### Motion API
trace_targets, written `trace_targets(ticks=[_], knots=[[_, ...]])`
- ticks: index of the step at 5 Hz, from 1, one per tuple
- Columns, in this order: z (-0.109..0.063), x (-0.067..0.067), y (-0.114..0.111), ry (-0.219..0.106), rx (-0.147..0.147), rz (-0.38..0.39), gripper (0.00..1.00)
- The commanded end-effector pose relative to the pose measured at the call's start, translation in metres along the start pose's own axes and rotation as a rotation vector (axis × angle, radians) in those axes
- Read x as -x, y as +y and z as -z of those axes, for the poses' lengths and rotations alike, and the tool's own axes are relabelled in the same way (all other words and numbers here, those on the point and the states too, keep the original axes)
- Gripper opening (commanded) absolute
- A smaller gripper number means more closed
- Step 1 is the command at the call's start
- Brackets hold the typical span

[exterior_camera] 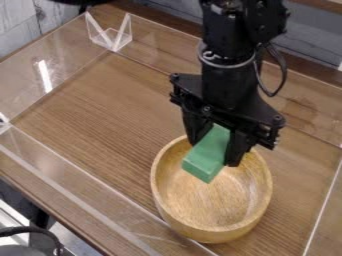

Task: Put the green block in the brown bowl

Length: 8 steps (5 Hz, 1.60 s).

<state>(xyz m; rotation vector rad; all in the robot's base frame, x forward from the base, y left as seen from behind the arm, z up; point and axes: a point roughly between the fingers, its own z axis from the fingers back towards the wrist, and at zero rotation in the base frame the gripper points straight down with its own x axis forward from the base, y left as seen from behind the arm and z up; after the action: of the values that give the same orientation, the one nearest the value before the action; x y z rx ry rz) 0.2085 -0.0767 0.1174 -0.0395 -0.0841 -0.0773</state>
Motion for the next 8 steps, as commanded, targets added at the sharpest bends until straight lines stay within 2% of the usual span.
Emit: trace_targets(ticks=[1,8], knots=[[-0.0106,-0.0037,-0.0027,-0.045,0.015,0.006,0.00],[-0.0054,-0.0046,-0.0071,-0.040,0.022,-0.015,0.00]])
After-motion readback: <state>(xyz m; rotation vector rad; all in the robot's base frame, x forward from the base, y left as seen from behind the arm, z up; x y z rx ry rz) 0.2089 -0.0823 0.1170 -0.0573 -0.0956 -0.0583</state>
